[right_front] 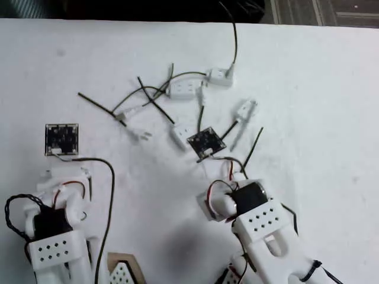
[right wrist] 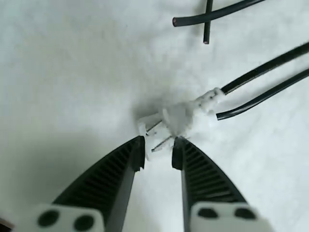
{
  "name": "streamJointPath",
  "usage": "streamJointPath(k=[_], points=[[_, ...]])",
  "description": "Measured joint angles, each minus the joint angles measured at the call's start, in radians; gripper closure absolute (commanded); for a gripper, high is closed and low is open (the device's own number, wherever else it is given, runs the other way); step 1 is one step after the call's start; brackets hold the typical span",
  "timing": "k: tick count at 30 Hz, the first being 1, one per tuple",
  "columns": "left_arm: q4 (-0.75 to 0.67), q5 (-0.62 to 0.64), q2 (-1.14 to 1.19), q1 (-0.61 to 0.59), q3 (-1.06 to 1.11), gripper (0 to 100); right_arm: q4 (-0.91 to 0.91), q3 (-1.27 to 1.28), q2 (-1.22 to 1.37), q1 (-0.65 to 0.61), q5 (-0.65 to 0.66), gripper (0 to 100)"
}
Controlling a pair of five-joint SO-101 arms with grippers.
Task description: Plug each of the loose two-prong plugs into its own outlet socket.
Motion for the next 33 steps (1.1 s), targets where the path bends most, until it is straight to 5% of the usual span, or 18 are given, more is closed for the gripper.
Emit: streamJointPath(k=[9,14,33], points=[[0.0,0.0,0.0,0.0,0.0,98,-0.044,0.021,0.0,0.0,0.0,90.1],[0.0,0.0,0.0,0.0,0.0,98,-0.077,-0.034,0.014,0.109,-0.061,90.1],[-0.002,0.0,0.0,0.0,0.0,98,-0.091,-0.29,0.545,0.195,-0.23,90.0]])
